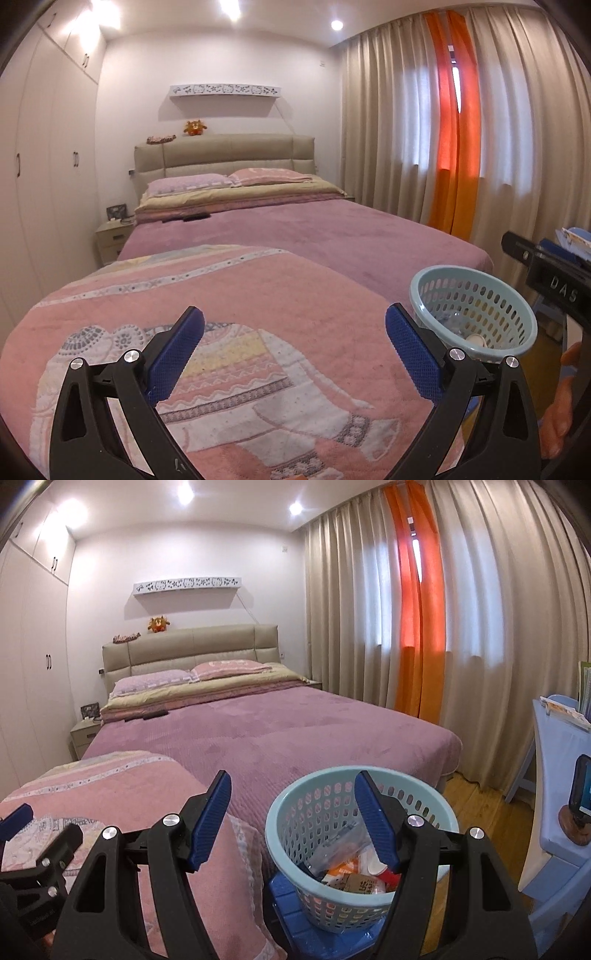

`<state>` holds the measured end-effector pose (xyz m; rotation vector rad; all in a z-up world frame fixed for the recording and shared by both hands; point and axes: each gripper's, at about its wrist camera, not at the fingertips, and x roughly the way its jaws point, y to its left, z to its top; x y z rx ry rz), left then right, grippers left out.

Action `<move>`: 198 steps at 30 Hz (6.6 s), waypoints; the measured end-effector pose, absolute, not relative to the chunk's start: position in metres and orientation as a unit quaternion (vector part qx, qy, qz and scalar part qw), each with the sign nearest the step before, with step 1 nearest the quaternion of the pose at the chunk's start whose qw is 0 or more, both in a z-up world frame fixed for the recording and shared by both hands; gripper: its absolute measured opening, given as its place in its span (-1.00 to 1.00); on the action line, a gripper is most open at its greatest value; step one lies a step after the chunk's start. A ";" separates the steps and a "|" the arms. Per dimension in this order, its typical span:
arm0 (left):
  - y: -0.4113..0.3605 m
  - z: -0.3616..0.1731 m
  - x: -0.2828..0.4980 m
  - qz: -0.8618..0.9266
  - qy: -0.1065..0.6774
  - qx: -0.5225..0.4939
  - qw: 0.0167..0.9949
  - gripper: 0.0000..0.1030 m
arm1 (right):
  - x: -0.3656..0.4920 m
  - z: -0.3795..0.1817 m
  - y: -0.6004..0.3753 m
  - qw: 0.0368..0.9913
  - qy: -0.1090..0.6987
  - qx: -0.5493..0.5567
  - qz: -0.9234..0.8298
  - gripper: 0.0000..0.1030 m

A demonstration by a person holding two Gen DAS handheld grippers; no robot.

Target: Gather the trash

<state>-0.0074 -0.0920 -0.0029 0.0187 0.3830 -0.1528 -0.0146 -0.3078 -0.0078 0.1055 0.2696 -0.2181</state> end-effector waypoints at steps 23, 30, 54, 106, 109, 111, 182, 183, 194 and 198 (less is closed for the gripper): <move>-0.086 -0.005 -0.003 -0.070 0.203 -0.004 0.977 0.85 | -0.015 -0.014 -0.312 0.981 0.146 0.060 -0.110 0.27; -0.088 -0.005 -0.004 -0.070 0.206 -0.005 0.976 0.85 | -0.012 -0.017 -0.313 0.980 0.152 0.061 -0.110 0.27; -0.090 -0.006 -0.006 -0.070 0.205 -0.001 0.976 0.85 | -0.013 -0.022 -0.316 0.979 0.157 0.064 -0.115 0.27; -0.074 0.019 -0.017 -0.055 0.188 0.028 0.980 0.85 | -0.022 -0.016 -0.312 0.980 0.156 0.059 -0.106 0.27; -0.067 0.025 -0.023 -0.051 0.192 0.026 0.980 0.85 | -0.025 -0.015 -0.307 0.981 0.155 0.057 -0.105 0.27; -0.061 0.027 -0.028 -0.046 0.193 0.027 0.980 0.85 | -0.026 -0.014 -0.305 0.981 0.156 0.057 -0.104 0.27; -0.033 0.039 -0.054 0.007 0.188 0.022 0.982 0.85 | -0.031 -0.003 -0.265 0.985 0.161 0.033 -0.056 0.27; -0.032 0.040 -0.054 0.008 0.188 0.022 0.982 0.85 | -0.031 -0.002 -0.264 0.985 0.161 0.033 -0.055 0.27; -0.002 0.053 -0.058 0.044 0.188 0.018 0.981 0.86 | -0.023 0.014 -0.227 0.987 0.157 0.014 -0.012 0.27; 0.021 0.060 -0.064 0.074 0.193 0.008 0.978 0.86 | -0.014 0.017 -0.198 0.986 0.163 0.012 0.029 0.27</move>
